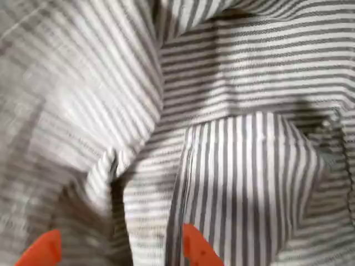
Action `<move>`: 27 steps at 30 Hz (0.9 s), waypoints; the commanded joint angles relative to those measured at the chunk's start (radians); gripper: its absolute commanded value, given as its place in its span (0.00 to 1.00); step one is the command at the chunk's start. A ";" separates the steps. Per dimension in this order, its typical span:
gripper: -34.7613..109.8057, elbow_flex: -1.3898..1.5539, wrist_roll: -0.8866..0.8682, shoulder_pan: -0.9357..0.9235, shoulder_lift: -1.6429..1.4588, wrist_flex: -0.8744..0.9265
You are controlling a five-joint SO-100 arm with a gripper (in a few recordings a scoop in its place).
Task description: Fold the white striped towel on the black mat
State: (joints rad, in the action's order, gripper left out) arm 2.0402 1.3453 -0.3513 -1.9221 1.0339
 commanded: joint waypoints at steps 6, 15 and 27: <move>0.40 0.031 -0.035 0.089 0.141 -0.192; 0.26 0.100 0.137 -0.026 0.080 -0.081; 0.25 0.041 0.491 -0.376 -0.130 0.252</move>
State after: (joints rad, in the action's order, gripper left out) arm 2.1368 1.7948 -0.6796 -2.0018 1.2441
